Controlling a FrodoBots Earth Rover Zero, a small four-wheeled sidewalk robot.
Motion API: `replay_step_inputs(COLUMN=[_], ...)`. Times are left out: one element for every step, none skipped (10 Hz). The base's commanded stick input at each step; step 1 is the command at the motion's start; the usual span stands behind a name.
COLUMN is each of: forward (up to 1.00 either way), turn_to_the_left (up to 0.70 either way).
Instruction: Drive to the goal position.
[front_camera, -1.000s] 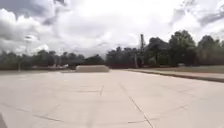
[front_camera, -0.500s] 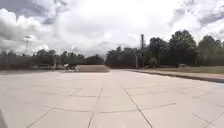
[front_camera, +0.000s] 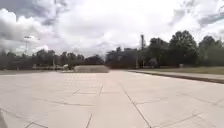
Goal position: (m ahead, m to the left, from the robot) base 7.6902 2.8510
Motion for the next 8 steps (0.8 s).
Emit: replay_step_inputs(forward=[1.0,1.0,1.0,1.0,1.0,1.0,1.0,1.0], turn_to_the_left=[0.02,0.02,0.02,0.02,0.02,0.02,0.02,0.02])
